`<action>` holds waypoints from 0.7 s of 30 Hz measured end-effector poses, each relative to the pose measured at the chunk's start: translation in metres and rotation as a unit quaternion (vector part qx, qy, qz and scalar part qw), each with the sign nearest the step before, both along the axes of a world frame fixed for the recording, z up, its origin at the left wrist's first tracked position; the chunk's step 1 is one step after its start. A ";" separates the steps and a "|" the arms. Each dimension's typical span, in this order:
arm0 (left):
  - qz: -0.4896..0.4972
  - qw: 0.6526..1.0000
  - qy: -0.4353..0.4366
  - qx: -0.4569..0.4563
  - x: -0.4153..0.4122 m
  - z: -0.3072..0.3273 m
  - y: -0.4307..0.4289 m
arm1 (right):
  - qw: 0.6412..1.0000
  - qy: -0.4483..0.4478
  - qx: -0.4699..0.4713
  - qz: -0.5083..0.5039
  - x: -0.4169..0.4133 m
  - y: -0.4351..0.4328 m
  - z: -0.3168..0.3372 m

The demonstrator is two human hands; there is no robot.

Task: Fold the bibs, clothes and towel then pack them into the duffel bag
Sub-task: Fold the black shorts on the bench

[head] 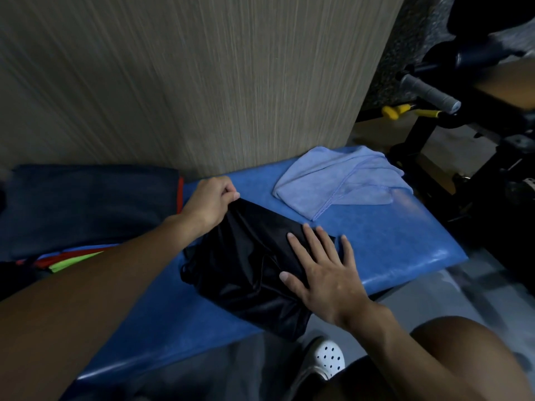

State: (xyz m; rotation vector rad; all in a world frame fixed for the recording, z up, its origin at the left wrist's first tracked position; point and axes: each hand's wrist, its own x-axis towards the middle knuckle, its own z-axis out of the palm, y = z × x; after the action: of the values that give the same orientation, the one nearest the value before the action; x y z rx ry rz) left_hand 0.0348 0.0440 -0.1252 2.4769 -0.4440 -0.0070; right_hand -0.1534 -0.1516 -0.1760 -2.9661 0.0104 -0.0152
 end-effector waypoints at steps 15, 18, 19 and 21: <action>-0.334 0.895 -0.124 0.269 -0.096 -0.020 0.070 | 0.990 -0.093 0.010 0.107 -0.017 0.002 -0.002; -0.342 0.874 -0.138 0.315 -0.099 -0.028 0.079 | 0.984 -0.137 0.020 0.114 -0.018 0.001 -0.004; -0.347 0.871 -0.142 0.317 -0.099 -0.027 0.080 | 0.981 -0.150 0.032 0.117 -0.017 0.001 -0.004; -0.358 0.871 -0.145 0.304 -0.099 -0.026 0.081 | 0.978 -0.160 0.059 0.118 -0.017 0.001 -0.005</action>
State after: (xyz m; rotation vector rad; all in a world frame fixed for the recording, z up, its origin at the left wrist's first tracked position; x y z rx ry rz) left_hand -0.0637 0.1249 -0.1516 2.7426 -1.6949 -0.0872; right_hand -0.1707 -0.1502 -0.1808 -2.7914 -0.3670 -0.4423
